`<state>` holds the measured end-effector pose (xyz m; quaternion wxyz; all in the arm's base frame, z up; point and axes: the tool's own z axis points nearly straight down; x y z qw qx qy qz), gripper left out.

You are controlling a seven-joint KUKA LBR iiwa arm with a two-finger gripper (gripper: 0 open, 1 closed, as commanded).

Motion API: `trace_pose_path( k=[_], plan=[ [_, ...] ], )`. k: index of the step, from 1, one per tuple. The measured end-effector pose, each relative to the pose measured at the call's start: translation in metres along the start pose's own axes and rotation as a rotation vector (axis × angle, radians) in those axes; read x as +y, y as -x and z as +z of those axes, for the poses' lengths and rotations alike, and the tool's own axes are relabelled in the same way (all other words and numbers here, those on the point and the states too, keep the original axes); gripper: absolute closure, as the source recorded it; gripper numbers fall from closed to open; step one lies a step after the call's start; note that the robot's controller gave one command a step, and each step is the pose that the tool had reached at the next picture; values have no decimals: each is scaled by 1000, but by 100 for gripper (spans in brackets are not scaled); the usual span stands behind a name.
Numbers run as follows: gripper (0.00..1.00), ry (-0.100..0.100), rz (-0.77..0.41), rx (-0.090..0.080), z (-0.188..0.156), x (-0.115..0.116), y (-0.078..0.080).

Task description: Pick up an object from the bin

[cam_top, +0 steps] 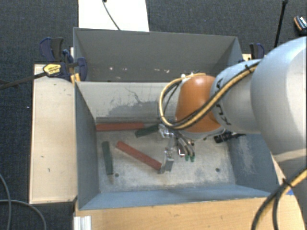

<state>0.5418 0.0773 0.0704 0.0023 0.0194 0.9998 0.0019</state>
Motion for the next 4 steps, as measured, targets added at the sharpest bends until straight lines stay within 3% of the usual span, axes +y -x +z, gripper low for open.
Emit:
trace_pose_path(
  k=[1,2,3,4],
  plan=[
    [0,-1,224,1,0,39,-10],
    [0,-3,291,6,0,65,-32],
    [100,-5,287,5,0,63,-31],
    [100,0,269,-4,-147,76,-37]
  ],
)
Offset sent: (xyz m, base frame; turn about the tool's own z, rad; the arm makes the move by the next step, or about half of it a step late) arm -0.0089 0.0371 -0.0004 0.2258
